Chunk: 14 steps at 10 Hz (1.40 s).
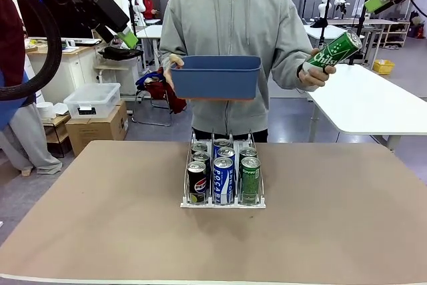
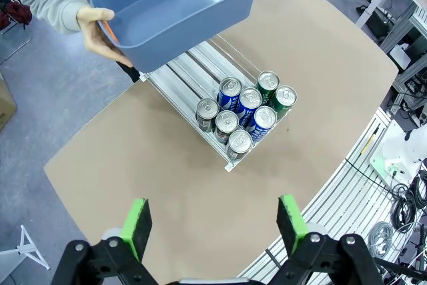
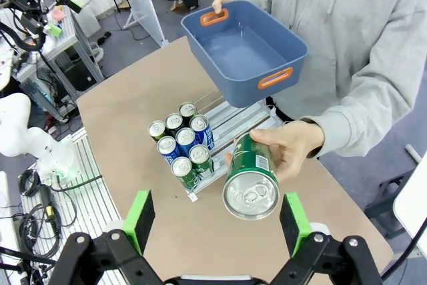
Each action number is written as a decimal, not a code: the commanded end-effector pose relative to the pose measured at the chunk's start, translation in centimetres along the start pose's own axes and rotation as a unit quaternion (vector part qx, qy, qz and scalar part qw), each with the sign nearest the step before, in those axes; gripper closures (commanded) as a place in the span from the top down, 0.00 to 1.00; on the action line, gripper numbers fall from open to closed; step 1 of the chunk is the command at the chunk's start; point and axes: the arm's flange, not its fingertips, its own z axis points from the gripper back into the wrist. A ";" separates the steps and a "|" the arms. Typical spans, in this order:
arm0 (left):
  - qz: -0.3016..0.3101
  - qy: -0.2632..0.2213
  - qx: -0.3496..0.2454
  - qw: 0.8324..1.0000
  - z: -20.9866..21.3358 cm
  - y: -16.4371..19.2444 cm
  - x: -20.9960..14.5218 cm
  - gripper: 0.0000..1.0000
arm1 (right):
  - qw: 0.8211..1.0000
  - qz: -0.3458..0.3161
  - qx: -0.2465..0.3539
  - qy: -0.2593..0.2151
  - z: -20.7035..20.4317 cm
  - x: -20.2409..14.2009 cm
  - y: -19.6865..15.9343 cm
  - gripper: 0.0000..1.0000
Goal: Fill the beverage cans into the dispenser.
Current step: Pick up the Sprite handed by the human.
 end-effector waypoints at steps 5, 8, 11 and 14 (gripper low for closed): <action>-0.001 -0.002 -0.006 1.000 0.0 0.1 0.0 1.00 | 0.992 -0.042 -0.106 0.055 -2.7 0.0 -0.7 1.00; -0.001 -0.002 -0.006 1.000 0.0 0.1 0.0 1.00 | 0.993 -0.059 -0.086 0.058 -4.0 0.0 -1.2 1.00; -0.001 -0.002 -0.006 1.000 0.0 0.1 0.0 1.00 | 0.993 -0.066 -0.071 0.060 -4.5 -0.3 -1.7 1.00; -0.001 -0.002 -0.006 1.000 0.0 0.1 0.0 1.00 | 0.995 -0.071 -0.047 0.053 -5.7 -0.4 -2.4 1.00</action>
